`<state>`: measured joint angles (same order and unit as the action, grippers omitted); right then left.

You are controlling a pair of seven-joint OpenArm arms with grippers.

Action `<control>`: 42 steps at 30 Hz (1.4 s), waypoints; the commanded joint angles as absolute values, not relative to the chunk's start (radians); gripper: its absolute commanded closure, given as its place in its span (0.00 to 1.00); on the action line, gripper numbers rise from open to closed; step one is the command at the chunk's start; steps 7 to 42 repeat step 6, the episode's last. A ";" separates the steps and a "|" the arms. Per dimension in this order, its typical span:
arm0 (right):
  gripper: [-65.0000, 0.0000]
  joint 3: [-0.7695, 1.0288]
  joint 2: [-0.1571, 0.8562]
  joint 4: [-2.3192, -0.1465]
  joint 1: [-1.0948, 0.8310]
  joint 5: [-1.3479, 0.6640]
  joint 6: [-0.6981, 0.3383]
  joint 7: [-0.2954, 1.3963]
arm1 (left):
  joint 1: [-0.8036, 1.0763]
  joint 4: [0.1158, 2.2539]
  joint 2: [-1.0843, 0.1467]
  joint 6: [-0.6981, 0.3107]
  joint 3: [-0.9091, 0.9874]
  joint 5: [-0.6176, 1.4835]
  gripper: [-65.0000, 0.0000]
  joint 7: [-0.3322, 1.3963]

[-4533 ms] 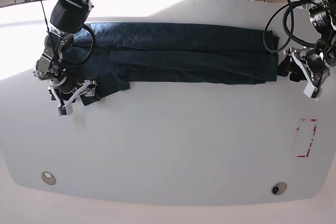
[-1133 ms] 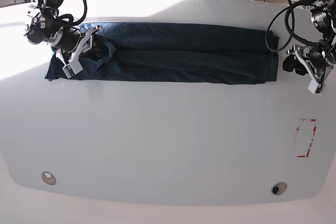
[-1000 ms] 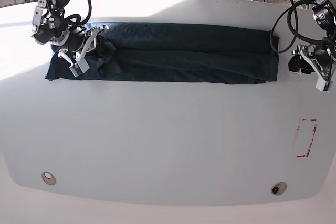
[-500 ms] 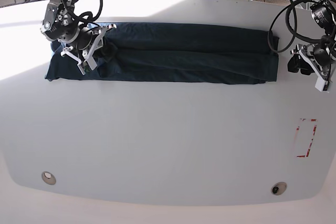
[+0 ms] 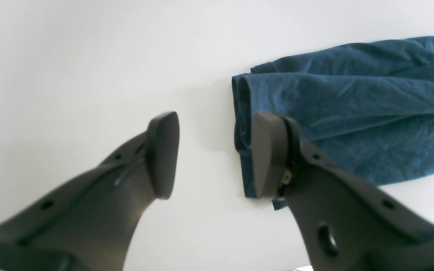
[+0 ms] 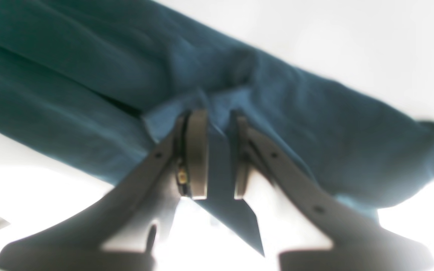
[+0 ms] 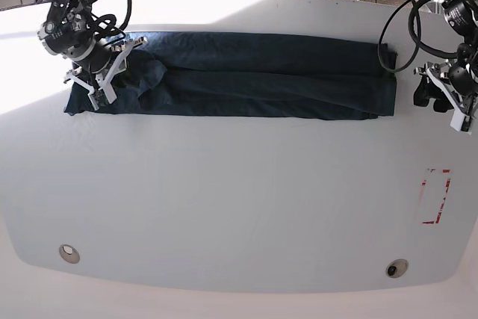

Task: Fold the T-shirt properly
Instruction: 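Open the right gripper and lift it off the folded shirt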

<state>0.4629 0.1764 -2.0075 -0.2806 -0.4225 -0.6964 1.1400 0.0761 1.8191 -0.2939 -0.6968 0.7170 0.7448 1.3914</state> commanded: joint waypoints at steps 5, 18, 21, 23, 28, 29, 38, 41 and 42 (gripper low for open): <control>0.84 0.475 0.191 -2.026 -0.248 -0.444 -0.698 1.121 | 0.077 1.836 -0.314 -0.698 0.719 0.760 0.55 1.382; 0.84 0.476 0.191 -2.025 -0.248 -0.444 -0.698 1.121 | 0.077 1.834 -0.314 -0.698 0.719 0.760 0.55 1.382; 0.84 0.476 0.191 -2.025 -0.248 -0.444 -0.698 1.121 | 0.077 1.834 -0.314 -0.698 0.719 0.760 0.55 1.382; 0.84 0.476 0.191 -2.025 -0.248 -0.444 -0.698 1.121 | 0.077 1.834 -0.314 -0.698 0.719 0.760 0.55 1.382; 0.84 0.476 0.191 -2.025 -0.248 -0.444 -0.698 1.121 | 0.077 1.834 -0.314 -0.698 0.719 0.760 0.55 1.382; 0.84 0.476 0.191 -2.025 -0.248 -0.444 -0.698 1.121 | 0.077 1.834 -0.314 -0.698 0.719 0.760 0.55 1.382; 0.84 0.476 0.191 -2.025 -0.248 -0.444 -0.698 1.121 | 0.077 1.834 -0.314 -0.698 0.719 0.760 0.55 1.382; 0.84 0.476 0.191 -2.025 -0.248 -0.444 -0.698 1.121 | 0.077 1.834 -0.314 -0.698 0.719 0.760 0.55 1.382; 0.84 0.476 0.191 -2.025 -0.248 -0.444 -0.698 1.121 | 0.077 1.834 -0.314 -0.698 0.719 0.760 0.55 1.382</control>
